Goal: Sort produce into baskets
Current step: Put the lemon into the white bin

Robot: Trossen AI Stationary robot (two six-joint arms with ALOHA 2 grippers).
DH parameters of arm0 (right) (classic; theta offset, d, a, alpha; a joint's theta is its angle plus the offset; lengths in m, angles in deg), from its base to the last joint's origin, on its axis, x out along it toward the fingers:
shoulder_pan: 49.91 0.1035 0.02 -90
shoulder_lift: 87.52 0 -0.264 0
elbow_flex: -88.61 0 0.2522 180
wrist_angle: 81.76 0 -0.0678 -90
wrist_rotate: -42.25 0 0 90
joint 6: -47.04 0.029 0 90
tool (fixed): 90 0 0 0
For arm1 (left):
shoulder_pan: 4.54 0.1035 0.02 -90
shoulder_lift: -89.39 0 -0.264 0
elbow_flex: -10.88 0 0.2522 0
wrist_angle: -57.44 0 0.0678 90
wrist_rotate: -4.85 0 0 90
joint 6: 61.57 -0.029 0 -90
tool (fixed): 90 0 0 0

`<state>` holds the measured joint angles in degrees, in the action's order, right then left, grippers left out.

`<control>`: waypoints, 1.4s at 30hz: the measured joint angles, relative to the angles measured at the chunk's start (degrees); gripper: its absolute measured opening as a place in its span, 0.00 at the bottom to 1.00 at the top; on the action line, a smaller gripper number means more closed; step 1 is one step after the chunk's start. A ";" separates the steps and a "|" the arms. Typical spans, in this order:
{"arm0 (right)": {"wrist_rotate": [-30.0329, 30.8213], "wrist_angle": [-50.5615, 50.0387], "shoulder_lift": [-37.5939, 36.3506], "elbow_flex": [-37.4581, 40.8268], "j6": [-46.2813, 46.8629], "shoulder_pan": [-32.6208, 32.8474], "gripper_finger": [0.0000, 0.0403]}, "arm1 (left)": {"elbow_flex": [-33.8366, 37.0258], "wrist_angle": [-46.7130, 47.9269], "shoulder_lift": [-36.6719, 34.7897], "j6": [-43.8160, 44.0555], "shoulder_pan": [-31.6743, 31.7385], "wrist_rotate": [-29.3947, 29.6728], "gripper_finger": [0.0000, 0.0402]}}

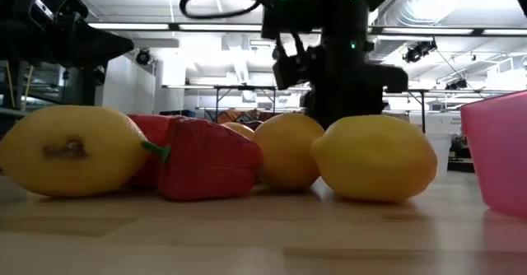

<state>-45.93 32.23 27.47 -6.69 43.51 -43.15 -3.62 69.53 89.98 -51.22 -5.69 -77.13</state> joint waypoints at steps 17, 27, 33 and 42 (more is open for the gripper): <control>-1.39 -0.07 -3.24 -0.20 -0.48 -0.83 0.21 | 0.00 0.00 0.00 0.00 -0.01 0.02 0.01; -2.95 -0.97 -16.64 -3.17 8.75 -4.20 0.14 | 0.01 -0.01 -0.01 0.00 -0.01 0.02 0.01; -3.04 -9.31 -18.73 -3.17 10.61 -5.29 0.42 | -0.01 0.00 -0.01 0.00 -0.01 0.02 0.01; -2.16 -13.73 -18.36 4.58 10.96 -3.69 0.86 | 0.01 0.00 0.01 0.00 -0.02 0.02 0.01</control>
<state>-48.08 18.50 9.10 -2.11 54.46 -46.84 -3.61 69.53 89.99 -51.22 -5.71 -77.12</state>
